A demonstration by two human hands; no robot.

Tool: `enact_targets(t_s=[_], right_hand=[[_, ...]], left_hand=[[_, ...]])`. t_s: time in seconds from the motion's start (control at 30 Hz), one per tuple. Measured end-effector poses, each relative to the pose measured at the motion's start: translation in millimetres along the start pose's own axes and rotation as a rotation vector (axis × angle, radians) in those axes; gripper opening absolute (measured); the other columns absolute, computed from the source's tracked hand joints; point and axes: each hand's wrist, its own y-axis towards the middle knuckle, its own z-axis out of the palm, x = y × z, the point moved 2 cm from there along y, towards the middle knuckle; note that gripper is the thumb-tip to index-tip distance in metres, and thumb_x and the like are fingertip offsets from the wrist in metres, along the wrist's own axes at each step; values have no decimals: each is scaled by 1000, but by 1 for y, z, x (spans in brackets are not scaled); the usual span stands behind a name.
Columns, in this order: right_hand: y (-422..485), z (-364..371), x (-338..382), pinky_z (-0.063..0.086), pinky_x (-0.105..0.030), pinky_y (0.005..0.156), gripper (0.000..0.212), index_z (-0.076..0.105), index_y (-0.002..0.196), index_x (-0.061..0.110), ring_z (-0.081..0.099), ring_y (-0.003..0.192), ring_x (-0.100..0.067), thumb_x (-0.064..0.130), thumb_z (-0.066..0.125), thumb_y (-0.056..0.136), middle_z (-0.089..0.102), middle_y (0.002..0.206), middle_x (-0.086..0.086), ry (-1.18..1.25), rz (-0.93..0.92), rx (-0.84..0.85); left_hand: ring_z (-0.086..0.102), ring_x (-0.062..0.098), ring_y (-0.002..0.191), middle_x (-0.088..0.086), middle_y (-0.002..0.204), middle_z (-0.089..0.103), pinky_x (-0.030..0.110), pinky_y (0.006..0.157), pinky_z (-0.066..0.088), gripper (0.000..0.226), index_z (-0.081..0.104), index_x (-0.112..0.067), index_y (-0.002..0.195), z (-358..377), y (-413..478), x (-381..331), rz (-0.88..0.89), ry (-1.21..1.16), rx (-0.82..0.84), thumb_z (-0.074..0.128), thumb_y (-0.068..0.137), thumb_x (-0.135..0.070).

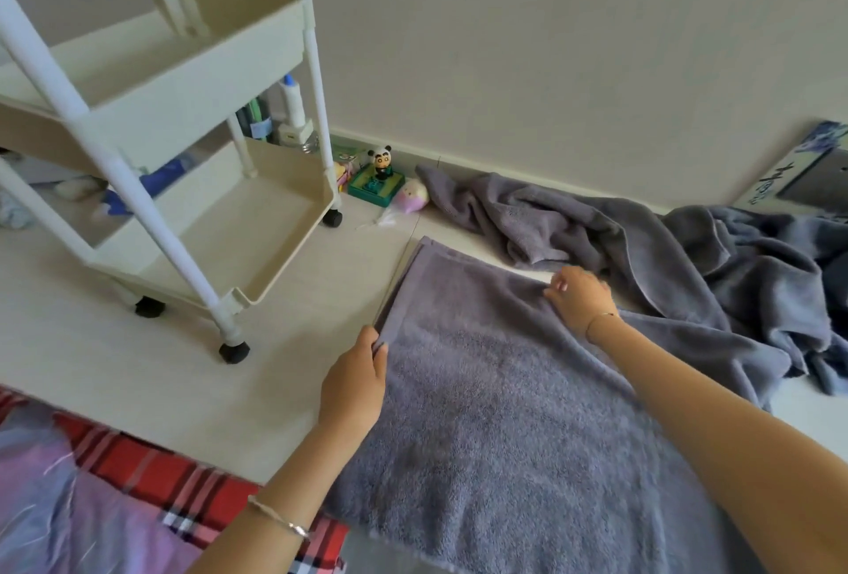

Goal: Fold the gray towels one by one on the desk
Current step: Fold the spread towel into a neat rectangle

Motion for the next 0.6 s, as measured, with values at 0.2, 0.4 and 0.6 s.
enact_targets(t_s=[0.2, 0.4, 0.6], right_hand=[[14, 9, -5, 34, -38, 86, 14, 49, 102, 12, 55, 101, -32, 18, 55, 92, 61, 109, -11, 39, 153, -100], [30, 29, 31, 35, -39, 95, 27, 58, 107, 16, 54, 110, -28, 37, 48, 95, 61, 115, -7, 40, 67, -11], [57, 46, 90, 46, -37, 82, 43, 53, 108, 13, 59, 92, -27, 51, 56, 87, 61, 98, -5, 168, -7, 300]], left_hand=[[43, 22, 53, -3, 59, 40, 32, 48, 28, 22, 40, -13, 89, 6, 18, 13, -47, 69, -15, 37, 101, -31], [43, 12, 51, -5, 59, 47, 26, 44, 26, 30, 48, -16, 79, 12, 20, 21, -83, 50, -26, 42, 98, -39], [48, 14, 58, -7, 65, 49, 25, 46, 29, 25, 47, -19, 82, 14, 24, 21, -65, 76, -25, 43, 98, -37]])
